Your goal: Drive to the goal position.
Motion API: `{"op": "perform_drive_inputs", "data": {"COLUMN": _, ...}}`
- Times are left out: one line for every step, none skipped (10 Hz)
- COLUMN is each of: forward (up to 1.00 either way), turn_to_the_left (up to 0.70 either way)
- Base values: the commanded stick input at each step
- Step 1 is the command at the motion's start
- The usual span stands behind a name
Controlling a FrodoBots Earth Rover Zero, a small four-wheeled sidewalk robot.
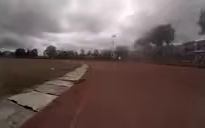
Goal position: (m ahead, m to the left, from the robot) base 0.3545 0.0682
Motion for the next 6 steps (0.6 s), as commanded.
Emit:
{"op": "perform_drive_inputs", "data": {"forward": 1.0, "turn_to_the_left": 0.0}}
{"op": "perform_drive_inputs", "data": {"forward": 1.0, "turn_to_the_left": -0.27}}
{"op": "perform_drive_inputs", "data": {"forward": 1.0, "turn_to_the_left": -0.27}}
{"op": "perform_drive_inputs", "data": {"forward": 1.0, "turn_to_the_left": -0.27}}
{"op": "perform_drive_inputs", "data": {"forward": 1.0, "turn_to_the_left": -0.27}}
{"op": "perform_drive_inputs", "data": {"forward": 1.0, "turn_to_the_left": -0.27}}
